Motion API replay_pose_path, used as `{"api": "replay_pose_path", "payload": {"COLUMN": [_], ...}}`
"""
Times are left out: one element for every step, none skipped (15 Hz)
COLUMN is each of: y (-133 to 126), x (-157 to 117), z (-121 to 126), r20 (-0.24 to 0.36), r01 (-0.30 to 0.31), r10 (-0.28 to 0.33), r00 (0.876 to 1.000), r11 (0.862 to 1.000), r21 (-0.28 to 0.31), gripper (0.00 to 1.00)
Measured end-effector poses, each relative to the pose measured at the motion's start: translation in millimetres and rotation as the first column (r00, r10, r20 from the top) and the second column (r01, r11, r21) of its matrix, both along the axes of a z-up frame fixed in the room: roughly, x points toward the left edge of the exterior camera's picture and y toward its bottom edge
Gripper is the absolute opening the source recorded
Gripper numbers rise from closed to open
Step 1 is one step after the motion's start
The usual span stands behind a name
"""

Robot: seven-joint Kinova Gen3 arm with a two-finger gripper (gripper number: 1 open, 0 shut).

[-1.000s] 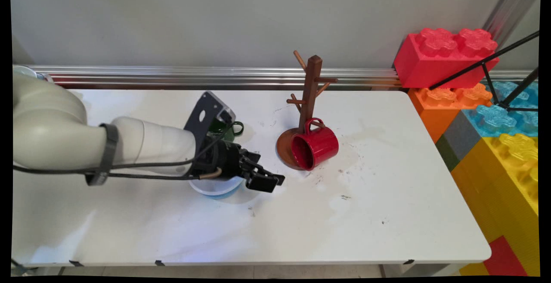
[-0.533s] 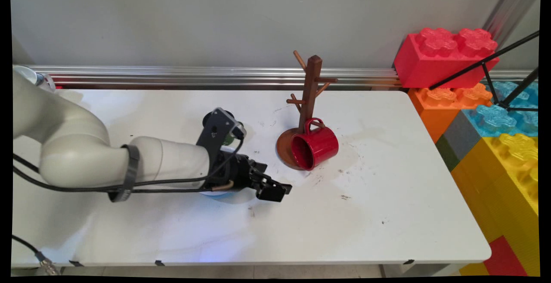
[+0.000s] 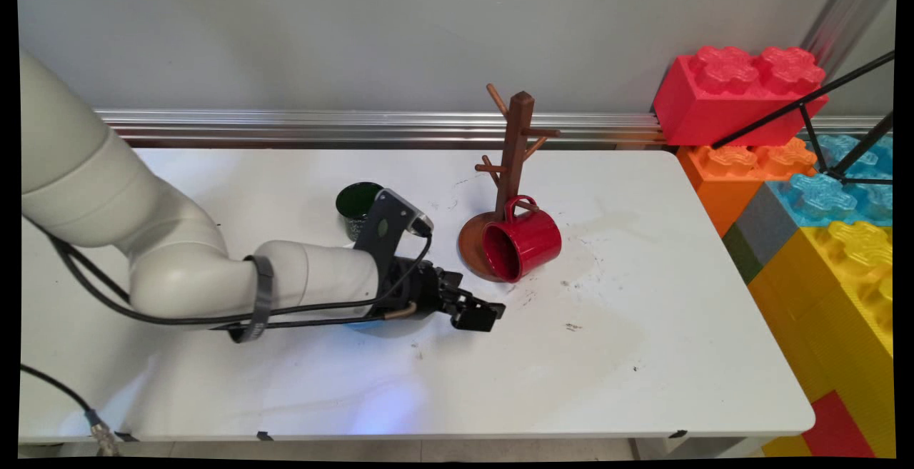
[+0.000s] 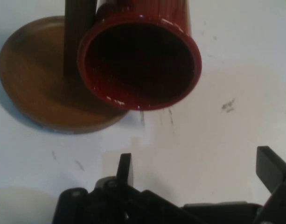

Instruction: Pick up the red mug from the rack

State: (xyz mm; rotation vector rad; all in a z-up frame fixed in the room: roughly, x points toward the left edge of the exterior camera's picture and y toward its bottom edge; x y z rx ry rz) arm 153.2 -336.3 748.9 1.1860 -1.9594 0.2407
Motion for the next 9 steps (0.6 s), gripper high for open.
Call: {"api": "replay_pose_path", "payload": {"y": [-3.0,-5.3,-8.1,-10.2,-12.5,-13.8,-15.9,-17.4,-19.4], "x": [-2.4,-4.4,-6.5,-8.1,-9.8,-11.0,-12.9,-14.1,-15.9], "z": [-2.1,-3.7,-5.3,-6.6,-7.8,-8.3,-8.8,-9.0,-9.4], "r20": [-0.007,-0.013,-0.02,-0.025,-0.032,-0.036,-0.042,-0.046,-0.052], "r01": [-0.004,-0.007,-0.01,-0.013,-0.016,-0.017,-0.019,-0.019,-0.021], "r10": [0.004,0.007,0.01,0.013,0.016,0.016,0.017,0.018,0.019], "r00": [1.0,1.0,1.0,1.0,0.999,0.999,0.999,0.999,0.998], "r11": [1.0,1.0,1.0,1.0,1.0,1.0,0.999,0.999,0.999], "r21": [-0.005,-0.009,-0.014,-0.018,-0.022,-0.025,-0.03,-0.033,-0.037], "gripper": [1.0,1.0,1.0,1.0,1.0,1.0,1.0,1.0,1.0]}}
